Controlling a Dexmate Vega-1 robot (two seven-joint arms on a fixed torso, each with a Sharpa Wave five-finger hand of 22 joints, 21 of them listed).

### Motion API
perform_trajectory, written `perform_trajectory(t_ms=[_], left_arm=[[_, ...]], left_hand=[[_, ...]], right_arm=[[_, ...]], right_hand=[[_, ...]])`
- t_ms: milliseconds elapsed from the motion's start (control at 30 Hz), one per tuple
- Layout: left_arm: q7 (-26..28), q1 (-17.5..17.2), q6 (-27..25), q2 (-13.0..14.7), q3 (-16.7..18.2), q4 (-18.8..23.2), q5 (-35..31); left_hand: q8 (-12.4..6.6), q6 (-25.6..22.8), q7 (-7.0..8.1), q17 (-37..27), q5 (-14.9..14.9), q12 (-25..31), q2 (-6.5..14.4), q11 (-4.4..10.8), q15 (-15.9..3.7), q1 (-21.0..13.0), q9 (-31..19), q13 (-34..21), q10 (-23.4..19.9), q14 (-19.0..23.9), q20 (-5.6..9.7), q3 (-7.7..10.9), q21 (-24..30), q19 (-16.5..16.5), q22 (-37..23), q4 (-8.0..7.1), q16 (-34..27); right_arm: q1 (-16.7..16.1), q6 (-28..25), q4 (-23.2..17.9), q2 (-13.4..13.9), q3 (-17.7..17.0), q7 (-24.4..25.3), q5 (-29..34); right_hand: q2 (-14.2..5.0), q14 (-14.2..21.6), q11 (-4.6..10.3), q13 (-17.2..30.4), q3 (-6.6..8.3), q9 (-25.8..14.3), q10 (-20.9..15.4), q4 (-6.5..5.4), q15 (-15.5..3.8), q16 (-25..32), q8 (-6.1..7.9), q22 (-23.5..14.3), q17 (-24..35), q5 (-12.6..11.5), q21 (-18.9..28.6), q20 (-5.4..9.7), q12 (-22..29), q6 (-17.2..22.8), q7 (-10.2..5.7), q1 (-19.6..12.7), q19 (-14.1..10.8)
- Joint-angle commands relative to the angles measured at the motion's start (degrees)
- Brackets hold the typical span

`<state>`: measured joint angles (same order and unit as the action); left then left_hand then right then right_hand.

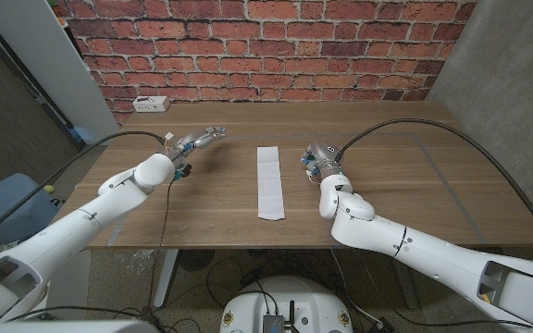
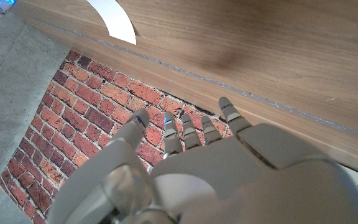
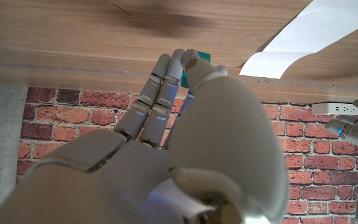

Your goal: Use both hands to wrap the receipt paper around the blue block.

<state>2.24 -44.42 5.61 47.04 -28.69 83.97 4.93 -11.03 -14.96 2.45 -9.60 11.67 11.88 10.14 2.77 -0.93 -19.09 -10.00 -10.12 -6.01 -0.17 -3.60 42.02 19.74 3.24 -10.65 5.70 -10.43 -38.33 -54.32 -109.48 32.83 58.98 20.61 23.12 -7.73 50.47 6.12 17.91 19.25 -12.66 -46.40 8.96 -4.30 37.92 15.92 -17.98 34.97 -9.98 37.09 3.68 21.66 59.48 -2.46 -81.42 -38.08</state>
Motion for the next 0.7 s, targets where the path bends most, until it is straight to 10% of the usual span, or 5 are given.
perform_trajectory(t_ms=[33,267,700], left_arm=[[-1.95,0.48,4.80,-0.55,1.07,-5.27,3.61],[0.36,0.87,5.12,-0.15,0.53,-5.65,0.68],[0.37,1.85,6.89,-0.03,-0.57,-7.49,-1.57]], left_hand=[[0.02,-1.11,-0.48,-0.11,0.80,-0.22,2.35,-0.37,-0.10,-3.97,-0.27,-0.12,-0.61,1.17,0.17,3.38,0.18,1.13,-0.10,0.70,-0.25],[-0.10,-2.41,-0.87,-0.25,0.74,0.20,2.33,-0.23,-1.15,-7.34,-0.37,-0.16,-2.42,3.09,0.96,5.56,0.76,2.75,-0.27,0.21,-0.69],[0.19,-2.59,-0.24,-0.30,-0.36,-0.03,0.72,0.13,-1.91,-7.03,-0.41,-0.11,-2.77,2.96,0.80,3.66,0.69,2.74,-0.32,-0.20,-0.40]], right_arm=[[0.80,1.09,1.47,-3.17,1.06,-4.78,1.12],[0.79,1.01,1.91,-4.42,1.90,-5.37,1.72],[1.18,2.17,2.86,-6.44,3.46,-6.34,2.31]], right_hand=[[-0.62,3.24,-3.27,0.40,-0.07,-0.29,-3.69,-0.35,-9.28,-0.10,-0.19,-0.21,1.38,-0.30,0.64,4.49,0.42,0.05,0.08,0.13,-0.63],[-0.69,3.52,-3.48,0.62,-0.15,-0.34,-3.78,-0.38,-9.27,-0.35,-0.29,-0.33,1.56,-0.35,1.28,4.26,0.46,0.08,0.36,0.19,-0.40],[-0.73,3.95,-3.58,0.94,-0.28,-0.42,-3.78,-0.36,-9.26,-0.79,-0.45,-0.52,1.93,-0.40,2.43,4.26,0.39,0.17,0.30,0.24,0.09]])
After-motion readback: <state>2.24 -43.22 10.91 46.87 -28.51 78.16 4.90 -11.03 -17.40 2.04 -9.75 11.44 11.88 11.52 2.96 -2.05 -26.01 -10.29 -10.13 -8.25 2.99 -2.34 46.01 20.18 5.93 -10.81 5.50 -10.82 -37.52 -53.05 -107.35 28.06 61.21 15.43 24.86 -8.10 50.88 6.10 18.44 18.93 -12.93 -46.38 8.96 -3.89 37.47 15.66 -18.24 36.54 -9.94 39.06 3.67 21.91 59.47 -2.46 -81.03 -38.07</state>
